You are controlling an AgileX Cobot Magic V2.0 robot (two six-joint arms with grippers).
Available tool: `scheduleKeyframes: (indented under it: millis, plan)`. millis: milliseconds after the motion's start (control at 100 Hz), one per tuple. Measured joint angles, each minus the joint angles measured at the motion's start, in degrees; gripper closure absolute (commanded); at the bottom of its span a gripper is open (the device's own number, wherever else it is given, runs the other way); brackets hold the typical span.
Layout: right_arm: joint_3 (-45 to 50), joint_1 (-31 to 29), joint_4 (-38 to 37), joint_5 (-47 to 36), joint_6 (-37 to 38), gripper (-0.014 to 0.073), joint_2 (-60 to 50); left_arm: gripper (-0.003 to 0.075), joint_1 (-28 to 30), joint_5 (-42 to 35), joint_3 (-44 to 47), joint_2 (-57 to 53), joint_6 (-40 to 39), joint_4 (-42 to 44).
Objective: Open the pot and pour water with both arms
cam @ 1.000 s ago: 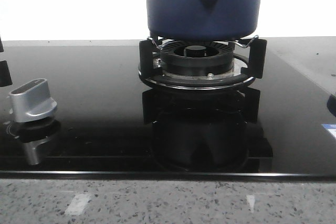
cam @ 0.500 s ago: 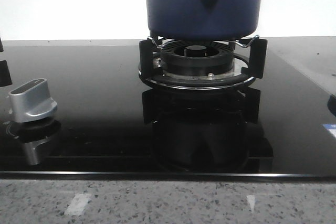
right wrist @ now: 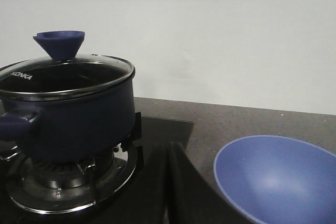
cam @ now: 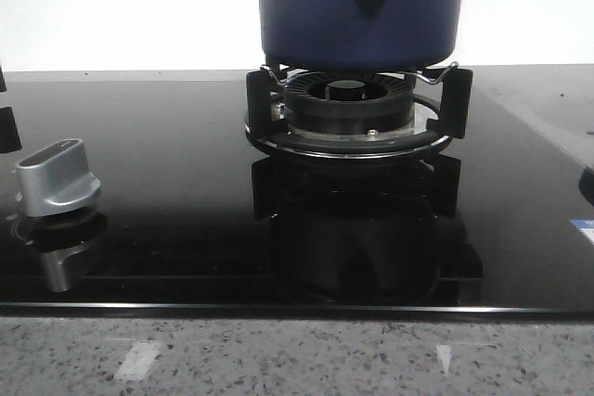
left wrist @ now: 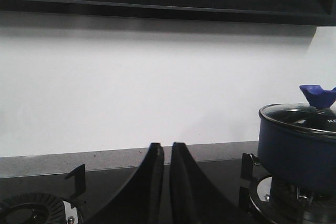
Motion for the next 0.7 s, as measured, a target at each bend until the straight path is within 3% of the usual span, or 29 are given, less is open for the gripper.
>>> scheduleKeyframes:
  millis: [60, 120, 170, 290, 390, 490, 700]
  plan:
    - [0.00, 0.00, 0.00, 0.00, 0.00, 0.0650, 0.00, 0.0740, 0.00, -0.38, 0.00, 0.00, -1.29, 1.46]
    - [0.00, 0.00, 0.04, 0.00, -0.11, 0.0650, 0.00, 0.0741, 0.00, -0.99, 0.00, 0.00, -7.11, 8.42]
    - [0.00, 0.00, 0.04, 0.00, -0.11, 0.0650, 0.00, 0.0741, 0.00, -1.21, 0.00, 0.00, -16.45, 18.10]
    - [0.00, 0.00, 0.04, 0.00, -0.11, 0.0650, 0.00, 0.0741, 0.00, -0.53, 0.29, 0.00, -48.38, 48.51]
    - [0.00, 0.00, 0.04, 0.00, -0.11, 0.0650, 0.00, 0.0740, 0.00, -1.17, 2.81, -0.13, -66.00, 66.88]
    - [0.00, 0.00, 0.04, 0.00, -0.11, 0.0650, 0.00, 0.0740, 0.00, -5.05, 7.51, -1.74, -72.34, 73.59]
    - [0.00, 0.00, 0.04, 0.00, -0.11, 0.0650, 0.00, 0.0740, 0.00, -10.36, 18.12, -9.13, -74.84, 74.60]
